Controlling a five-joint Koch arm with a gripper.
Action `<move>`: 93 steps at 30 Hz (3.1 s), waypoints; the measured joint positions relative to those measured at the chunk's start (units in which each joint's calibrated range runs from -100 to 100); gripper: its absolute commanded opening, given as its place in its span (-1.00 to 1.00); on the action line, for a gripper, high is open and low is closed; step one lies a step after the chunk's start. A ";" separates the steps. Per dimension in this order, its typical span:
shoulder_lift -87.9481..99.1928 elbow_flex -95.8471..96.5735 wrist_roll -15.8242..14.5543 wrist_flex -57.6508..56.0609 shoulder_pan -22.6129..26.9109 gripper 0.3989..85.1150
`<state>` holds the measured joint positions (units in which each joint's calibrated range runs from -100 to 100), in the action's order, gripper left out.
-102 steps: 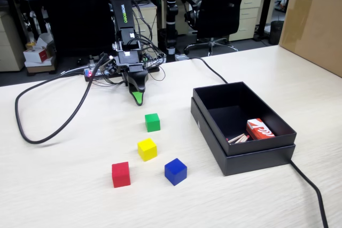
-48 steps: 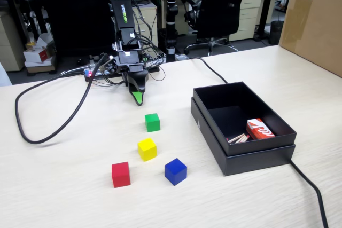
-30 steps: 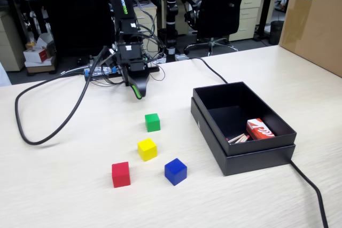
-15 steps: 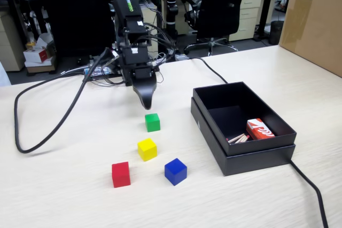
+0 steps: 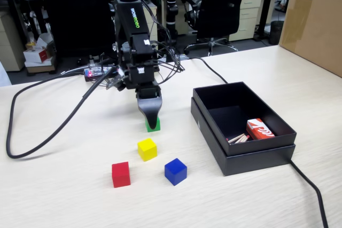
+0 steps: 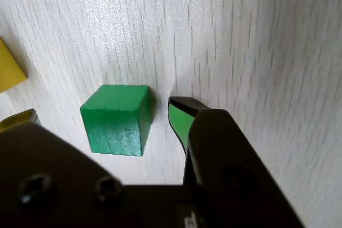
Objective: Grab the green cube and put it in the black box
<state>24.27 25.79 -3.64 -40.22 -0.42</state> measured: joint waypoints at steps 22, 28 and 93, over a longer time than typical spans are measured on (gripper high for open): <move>26.02 2.10 -2.20 -12.70 4.00 -0.96; 35.86 -12.23 -7.13 -20.52 11.53 -0.96; 8.67 -26.38 -3.22 -7.90 16.07 0.11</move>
<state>32.94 -0.59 -6.86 -48.12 15.65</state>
